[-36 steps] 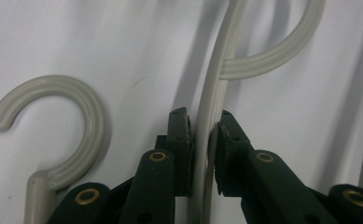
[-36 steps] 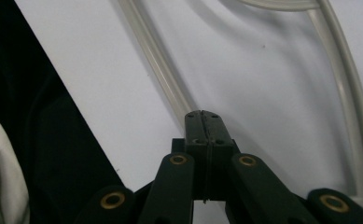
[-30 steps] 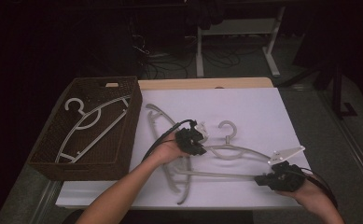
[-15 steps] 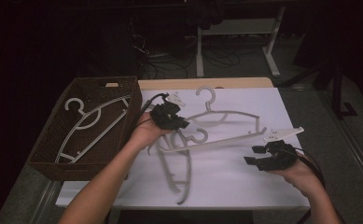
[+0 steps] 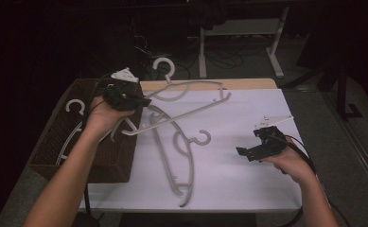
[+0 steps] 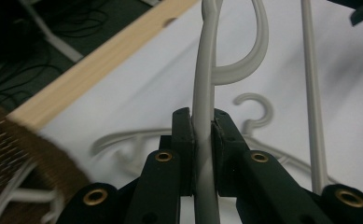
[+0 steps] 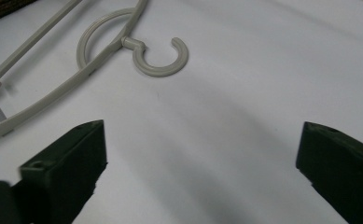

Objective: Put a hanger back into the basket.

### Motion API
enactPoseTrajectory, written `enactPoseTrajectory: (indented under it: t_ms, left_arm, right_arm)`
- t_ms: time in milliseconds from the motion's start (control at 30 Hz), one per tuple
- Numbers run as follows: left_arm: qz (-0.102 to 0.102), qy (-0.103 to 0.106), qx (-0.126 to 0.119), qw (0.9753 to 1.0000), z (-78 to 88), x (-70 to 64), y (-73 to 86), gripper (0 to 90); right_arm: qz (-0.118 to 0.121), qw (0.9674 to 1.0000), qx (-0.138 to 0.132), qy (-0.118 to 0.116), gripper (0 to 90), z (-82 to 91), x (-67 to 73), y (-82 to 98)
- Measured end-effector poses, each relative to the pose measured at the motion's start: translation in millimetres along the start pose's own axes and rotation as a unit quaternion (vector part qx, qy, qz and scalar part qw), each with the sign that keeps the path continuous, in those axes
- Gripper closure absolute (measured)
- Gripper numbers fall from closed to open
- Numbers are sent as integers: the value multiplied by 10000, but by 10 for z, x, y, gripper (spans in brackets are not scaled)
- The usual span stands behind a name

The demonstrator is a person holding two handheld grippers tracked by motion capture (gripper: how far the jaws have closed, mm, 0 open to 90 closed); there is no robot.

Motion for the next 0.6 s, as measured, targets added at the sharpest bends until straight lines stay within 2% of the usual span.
enactPoseTrajectory:
  t_ms: [133,300,500,600]
  left_arm:
    - [209,-278,-67,9994,264,245,184,818]
    - [458,-628,-110,9969,552,506,453,818]
    - [843,-1063,-111,9907,856,800,905,818]
    - [1064,-1197,-36,9871,958,913,1146,818]
  right_arm:
    - [-1,10000,-5,41,0,-60,-24,-44]
    - [-16,10000,-27,33,0,-96,-34,-91]
    - [-25,10000,13,73,0,-114,-44,-70]
    - [-66,9999,41,100,0,-120,-54,-50]
Point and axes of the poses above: each handheld gripper's, and its own axes: z roughly backward along the jaws, y roughly out of its underside, x roughly to its left, the point moved 7 cm from there along -z, roughly forward along the jaws, and after that the axes turned 8 degrees about -z, right-handed, at the moved point
